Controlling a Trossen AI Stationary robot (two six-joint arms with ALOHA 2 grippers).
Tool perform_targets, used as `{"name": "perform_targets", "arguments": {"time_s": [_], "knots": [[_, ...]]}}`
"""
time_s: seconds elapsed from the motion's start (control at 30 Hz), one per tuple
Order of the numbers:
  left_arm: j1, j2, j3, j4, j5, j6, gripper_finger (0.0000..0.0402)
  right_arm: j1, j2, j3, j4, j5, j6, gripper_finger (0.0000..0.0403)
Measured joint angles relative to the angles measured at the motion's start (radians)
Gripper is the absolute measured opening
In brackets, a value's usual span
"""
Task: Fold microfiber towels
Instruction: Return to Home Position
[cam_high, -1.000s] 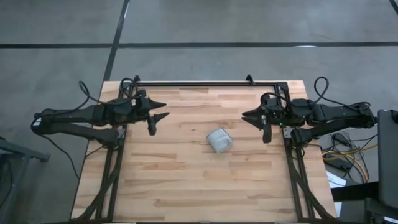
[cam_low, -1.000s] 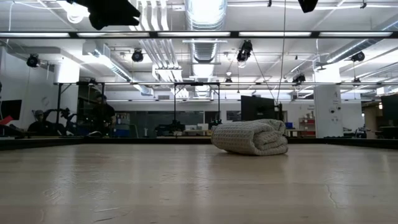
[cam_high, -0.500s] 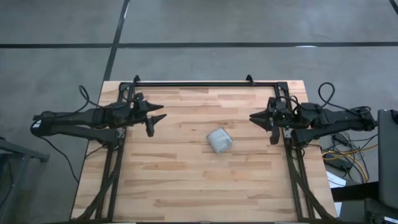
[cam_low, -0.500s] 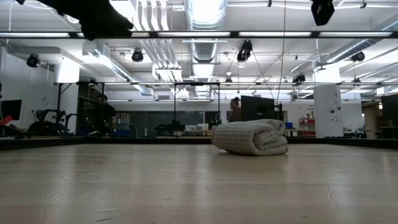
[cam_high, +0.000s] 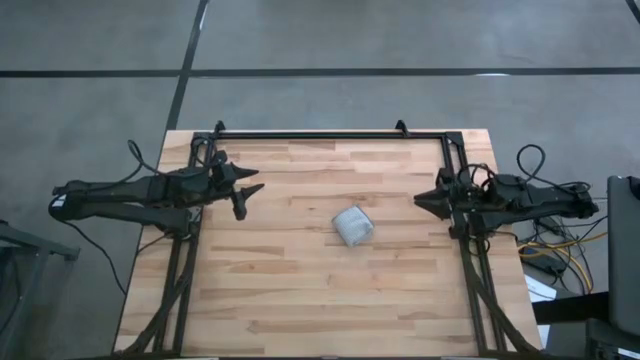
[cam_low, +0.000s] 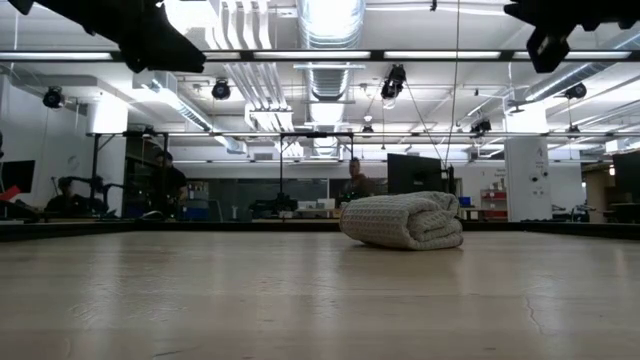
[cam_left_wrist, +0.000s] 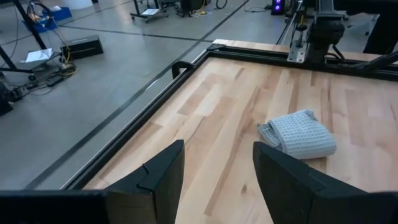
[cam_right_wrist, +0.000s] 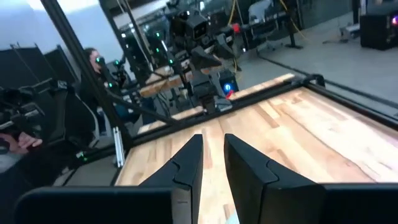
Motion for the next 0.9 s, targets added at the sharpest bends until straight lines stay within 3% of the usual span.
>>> {"name": "perform_targets", "arguments": {"time_s": [0.4, 0.77, 0.9], "knots": [[0.000, -0.004, -0.039, -0.006, -0.053, 0.009, 0.0195, 0.000, -0.137, -0.182, 0.128, -0.001, -0.105, 0.0075], [-0.001, -0.034, -0.283, 0.302, -0.057, -0.031, 0.0195, 0.000, -0.228, -0.214, 0.127, -0.168, -0.211, 0.0064], [-0.001, -0.053, -0.352, 0.325, -0.057, -0.073, 0.0195, 0.000, -0.260, -0.231, 0.127, -0.203, -0.222, 0.0067]]}}
